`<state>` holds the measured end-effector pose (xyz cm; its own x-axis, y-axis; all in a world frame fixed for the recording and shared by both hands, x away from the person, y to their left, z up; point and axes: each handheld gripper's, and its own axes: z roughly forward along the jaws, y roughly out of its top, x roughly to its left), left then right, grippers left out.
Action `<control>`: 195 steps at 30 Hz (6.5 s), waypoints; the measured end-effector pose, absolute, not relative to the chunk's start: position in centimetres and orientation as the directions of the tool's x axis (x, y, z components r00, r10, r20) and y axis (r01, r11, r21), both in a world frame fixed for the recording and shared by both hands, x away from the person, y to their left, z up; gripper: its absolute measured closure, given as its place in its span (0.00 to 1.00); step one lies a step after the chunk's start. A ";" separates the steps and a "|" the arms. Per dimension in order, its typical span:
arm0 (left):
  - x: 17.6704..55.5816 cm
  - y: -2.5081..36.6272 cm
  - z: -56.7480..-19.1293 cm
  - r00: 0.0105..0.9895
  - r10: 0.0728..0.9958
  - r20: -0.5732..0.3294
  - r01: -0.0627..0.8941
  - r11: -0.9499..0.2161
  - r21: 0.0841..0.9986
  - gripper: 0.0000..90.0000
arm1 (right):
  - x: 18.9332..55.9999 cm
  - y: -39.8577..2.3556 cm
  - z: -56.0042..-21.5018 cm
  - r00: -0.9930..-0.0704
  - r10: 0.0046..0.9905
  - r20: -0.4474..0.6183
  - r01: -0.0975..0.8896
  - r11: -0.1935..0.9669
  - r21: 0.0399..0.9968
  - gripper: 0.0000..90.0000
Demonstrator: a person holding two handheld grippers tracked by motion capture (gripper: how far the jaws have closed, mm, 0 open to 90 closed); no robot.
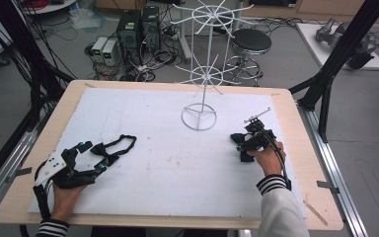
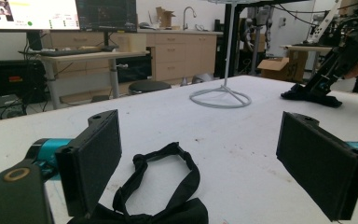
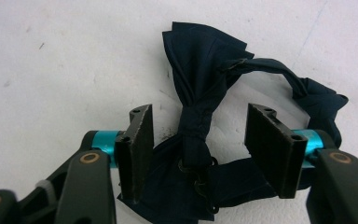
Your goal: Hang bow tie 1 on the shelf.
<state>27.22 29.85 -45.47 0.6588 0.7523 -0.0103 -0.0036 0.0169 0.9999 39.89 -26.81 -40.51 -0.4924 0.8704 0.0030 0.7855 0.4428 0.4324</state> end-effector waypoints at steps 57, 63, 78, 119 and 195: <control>27.2 29.8 -45.5 0.657 0.754 -0.010 -0.003 0.016 1.000 0.16 | 38.8 -28.3 -37.7 -0.503 0.857 0.110 0.712 0.339 0.615 0.85; 27.2 29.8 -45.5 0.656 0.754 -0.009 -0.004 0.015 1.000 0.16 | 38.4 -28.7 -37.0 -0.506 0.852 0.137 0.682 0.298 0.667 0.85; 27.2 29.9 -45.4 0.658 0.753 -0.011 0.003 0.012 1.000 0.16 | 37.8 -29.8 -35.6 -0.528 0.830 0.181 0.586 0.202 0.785 0.85; 27.2 29.8 -45.5 0.657 0.754 -0.008 -0.002 0.013 1.000 0.16 | 38.9 -28.3 -28.5 -0.576 0.795 0.189 0.346 0.027 0.938 0.85; 27.2 29.8 -45.5 0.657 0.753 -0.008 -0.002 0.012 1.000 0.16 | 42.8 -24.3 -27.4 -0.620 0.770 0.150 0.364 0.113 0.924 0.78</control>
